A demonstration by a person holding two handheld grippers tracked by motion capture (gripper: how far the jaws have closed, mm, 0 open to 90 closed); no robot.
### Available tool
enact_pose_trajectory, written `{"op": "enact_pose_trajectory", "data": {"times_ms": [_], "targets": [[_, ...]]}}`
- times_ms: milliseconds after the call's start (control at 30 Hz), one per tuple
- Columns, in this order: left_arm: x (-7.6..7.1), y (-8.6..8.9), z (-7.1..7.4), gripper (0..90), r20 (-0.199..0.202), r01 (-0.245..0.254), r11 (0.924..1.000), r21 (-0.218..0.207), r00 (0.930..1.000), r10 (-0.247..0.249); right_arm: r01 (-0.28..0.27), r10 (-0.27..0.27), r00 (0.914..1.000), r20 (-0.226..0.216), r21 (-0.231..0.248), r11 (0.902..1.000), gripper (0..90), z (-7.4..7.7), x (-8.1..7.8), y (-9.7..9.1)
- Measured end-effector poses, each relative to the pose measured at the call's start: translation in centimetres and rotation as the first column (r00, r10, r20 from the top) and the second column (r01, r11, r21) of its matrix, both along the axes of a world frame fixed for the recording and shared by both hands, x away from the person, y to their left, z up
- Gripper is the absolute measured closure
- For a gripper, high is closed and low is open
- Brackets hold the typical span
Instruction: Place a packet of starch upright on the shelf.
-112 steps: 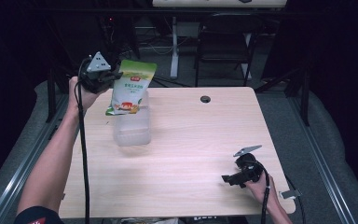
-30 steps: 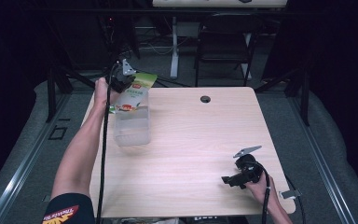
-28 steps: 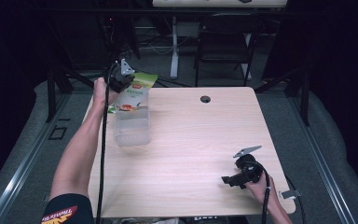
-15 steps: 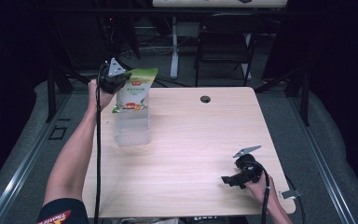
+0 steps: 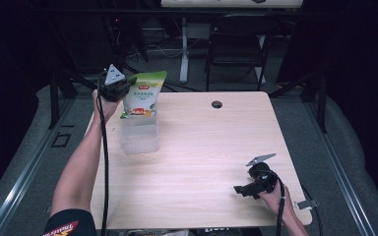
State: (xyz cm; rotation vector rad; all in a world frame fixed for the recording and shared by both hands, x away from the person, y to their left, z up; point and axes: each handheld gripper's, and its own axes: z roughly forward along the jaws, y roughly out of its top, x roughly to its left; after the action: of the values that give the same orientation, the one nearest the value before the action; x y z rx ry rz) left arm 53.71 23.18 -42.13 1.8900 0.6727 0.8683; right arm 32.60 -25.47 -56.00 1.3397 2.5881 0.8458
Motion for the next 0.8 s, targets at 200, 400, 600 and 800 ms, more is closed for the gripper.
{"op": "enact_pose_trajectory", "data": {"times_ms": [200, 400, 600, 800], "targets": [[-0.1, 0.1, -0.7, 90.0, -0.032, 0.019, 0.9998, -0.002, 0.9993, -0.019, -0.004, 0.004, 1.0, 0.002, -0.005, 1.0, 10.6, 0.0, 0.1, 0.1], [-0.1, 0.2, -0.5, 90.0, -0.018, 0.022, 0.9992, -0.033, 0.9996, -0.022, -0.006, 0.006, 1.0, -0.002, -0.013, 0.9999, 10.5, 0.0, 0.1, 0.2], [0.1, 0.9, -2.0, 90.0, -0.075, 0.025, 0.9994, -0.026, 0.9969, -0.026, -0.007, 0.007, 1.0, -0.002, -0.004, 1.0, 10.5, 0.0, 0.1, 0.1], [-0.5, 1.4, -2.6, 89.9, -0.077, 0.037, 0.9991, -0.02, 0.9963, -0.039, -0.006, 0.006, 1.0, -0.008, -0.006, 1.0, 10.5, -0.1, 0.1, 0.1]]}}
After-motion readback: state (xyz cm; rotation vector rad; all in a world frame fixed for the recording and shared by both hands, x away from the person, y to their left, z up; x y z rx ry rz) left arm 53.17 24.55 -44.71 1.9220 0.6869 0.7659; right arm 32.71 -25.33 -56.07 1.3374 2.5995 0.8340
